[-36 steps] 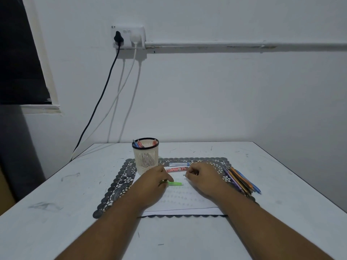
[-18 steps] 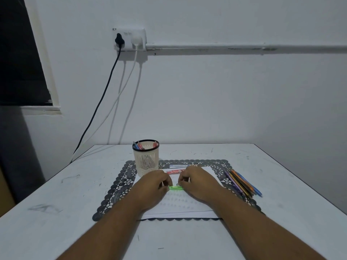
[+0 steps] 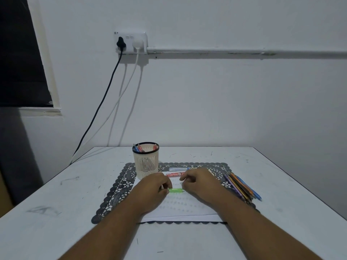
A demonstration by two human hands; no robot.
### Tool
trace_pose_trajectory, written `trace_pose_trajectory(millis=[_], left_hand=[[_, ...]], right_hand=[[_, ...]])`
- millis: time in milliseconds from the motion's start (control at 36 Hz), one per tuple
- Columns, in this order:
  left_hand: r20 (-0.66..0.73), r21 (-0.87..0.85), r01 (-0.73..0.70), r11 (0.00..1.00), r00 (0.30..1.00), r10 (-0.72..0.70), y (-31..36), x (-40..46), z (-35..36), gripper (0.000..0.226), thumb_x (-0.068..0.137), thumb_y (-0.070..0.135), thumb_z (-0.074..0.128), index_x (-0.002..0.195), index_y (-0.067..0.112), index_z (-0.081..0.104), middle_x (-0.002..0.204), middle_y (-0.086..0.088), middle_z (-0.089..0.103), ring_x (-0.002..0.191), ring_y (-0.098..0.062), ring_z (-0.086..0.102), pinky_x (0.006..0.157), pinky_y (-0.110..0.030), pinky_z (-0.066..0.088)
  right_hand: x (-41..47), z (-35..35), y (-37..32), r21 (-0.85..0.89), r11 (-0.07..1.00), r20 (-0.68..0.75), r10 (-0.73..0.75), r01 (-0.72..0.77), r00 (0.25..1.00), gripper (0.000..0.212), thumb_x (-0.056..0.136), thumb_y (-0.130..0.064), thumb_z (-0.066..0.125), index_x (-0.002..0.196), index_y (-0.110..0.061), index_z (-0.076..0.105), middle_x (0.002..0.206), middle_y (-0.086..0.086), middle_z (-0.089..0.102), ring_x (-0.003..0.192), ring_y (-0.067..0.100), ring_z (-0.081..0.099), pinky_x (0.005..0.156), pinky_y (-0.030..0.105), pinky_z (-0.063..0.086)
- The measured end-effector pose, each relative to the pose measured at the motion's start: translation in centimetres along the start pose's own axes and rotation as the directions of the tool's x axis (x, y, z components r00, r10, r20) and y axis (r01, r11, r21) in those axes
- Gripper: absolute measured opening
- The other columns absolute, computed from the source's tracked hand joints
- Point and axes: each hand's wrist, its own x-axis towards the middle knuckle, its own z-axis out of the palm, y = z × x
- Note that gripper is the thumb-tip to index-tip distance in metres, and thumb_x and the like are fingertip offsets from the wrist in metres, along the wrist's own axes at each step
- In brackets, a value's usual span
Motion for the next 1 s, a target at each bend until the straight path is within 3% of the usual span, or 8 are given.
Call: trace_pose_trajectory(millis=[83, 250, 417, 528, 611, 694, 750, 1000], left_hand=[[-0.003, 0.0, 0.001, 1.0, 1.0, -0.001, 0.2, 0.0, 0.0, 0.012, 0.094, 0.024, 0.066, 0.094, 0.036, 0.067, 0.094, 0.019, 0.059, 0.087, 0.001, 0.056, 0.077, -0.021, 0.049], [-0.003, 0.002, -0.014, 1.0, 1.0, 0.014, 0.3, -0.2, 0.1, 0.01, 0.096, 0.026, 0.064, 0.098, 0.035, 0.068, 0.095, 0.02, 0.058, 0.089, 0.003, 0.055, 0.08, -0.023, 0.05], [-0.013, 0.013, -0.042, 0.999, 0.999, 0.042, 0.1, 0.0, 0.3, 0.009, 0.096, 0.028, 0.065, 0.1, 0.035, 0.068, 0.095, 0.02, 0.058, 0.089, 0.003, 0.054, 0.08, -0.022, 0.049], [-0.008, 0.022, -0.053, 0.998, 0.999, 0.053, 0.2, 0.0, 0.4, 0.009, 0.095, 0.028, 0.066, 0.1, 0.035, 0.067, 0.093, 0.021, 0.056, 0.089, 0.003, 0.054, 0.08, -0.022, 0.049], [-0.018, 0.007, -0.049, 0.999, 0.999, 0.049, 0.3, -0.1, 0.4, 0.009, 0.096, 0.029, 0.065, 0.101, 0.036, 0.066, 0.094, 0.021, 0.057, 0.089, 0.003, 0.053, 0.077, -0.018, 0.046], [-0.02, -0.005, -0.045, 0.999, 0.999, 0.045, 0.3, -0.1, 0.5, 0.009, 0.096, 0.031, 0.065, 0.102, 0.038, 0.065, 0.095, 0.022, 0.056, 0.091, 0.002, 0.053, 0.079, -0.02, 0.047], [-0.017, -0.01, -0.047, 0.999, 0.999, 0.047, 0.2, -0.1, 0.5, 0.01, 0.095, 0.032, 0.065, 0.102, 0.038, 0.065, 0.095, 0.022, 0.056, 0.091, 0.001, 0.053, 0.081, -0.024, 0.049], [-0.147, -0.033, -0.086, 0.996, 0.986, 0.08, 0.7, -0.7, 0.2, 0.016, 0.093, 0.035, 0.064, 0.109, 0.037, 0.063, 0.102, 0.024, 0.053, 0.102, 0.008, 0.046, 0.08, -0.014, 0.039]], right_hand=[[-0.1, -0.2, -0.1, 0.032, 0.999, 0.015, 0.016, -0.016, 1.0, 0.014, 0.094, -0.019, 0.069, 0.103, -0.028, 0.074, 0.078, -0.005, 0.075, 0.063, 0.014, 0.064, 0.061, 0.031, 0.05], [1.2, -1.8, 0.6, 0.147, 0.985, -0.161, 0.116, -0.093, 0.98, 0.024, 0.095, -0.006, 0.064, 0.086, -0.026, 0.076, 0.088, 0.001, 0.076, 0.083, 0.019, 0.07, 0.075, 0.031, 0.057], [4.7, -3.4, 0.1, -0.031, 0.987, -0.158, 0.149, -0.156, 0.976, 0.016, 0.095, -0.012, 0.063, 0.095, -0.024, 0.074, 0.094, -0.003, 0.069, 0.077, 0.011, 0.061, 0.062, 0.022, 0.042], [5.2, -1.5, 0.1, -0.197, 0.973, -0.118, 0.099, -0.121, 0.988, 0.021, 0.096, -0.016, 0.067, 0.113, -0.024, 0.076, 0.108, -0.005, 0.071, 0.097, 0.012, 0.065, 0.073, 0.021, 0.046], [4.4, 0.1, 0.9, -0.317, 0.946, -0.123, 0.021, -0.06, 0.992, 0.019, 0.1, -0.021, 0.061, 0.11, -0.024, 0.077, 0.104, -0.004, 0.069, 0.088, 0.013, 0.063, 0.069, 0.025, 0.048], [4.8, 0.6, 1.6, -0.441, 0.897, -0.058, -0.024, -0.004, 0.998, 0.022, 0.101, -0.026, 0.057, 0.109, -0.024, 0.077, 0.107, 0.0, 0.065, 0.097, 0.02, 0.059, 0.087, 0.04, 0.054], [4.9, 0.5, 1.6, -0.46, 0.888, -0.058, -0.031, 0.001, 0.998, 0.022, 0.102, -0.026, 0.058, 0.115, -0.023, 0.075, 0.112, -0.001, 0.063, 0.105, 0.018, 0.056, 0.092, 0.037, 0.051], [3.5, 0.0, 1.0, -0.361, 0.932, -0.142, -0.034, -0.02, 0.989, 0.011, 0.103, -0.03, 0.057, 0.107, -0.025, 0.066, 0.101, -0.007, 0.065, 0.089, 0.013, 0.059, 0.074, 0.032, 0.05]])
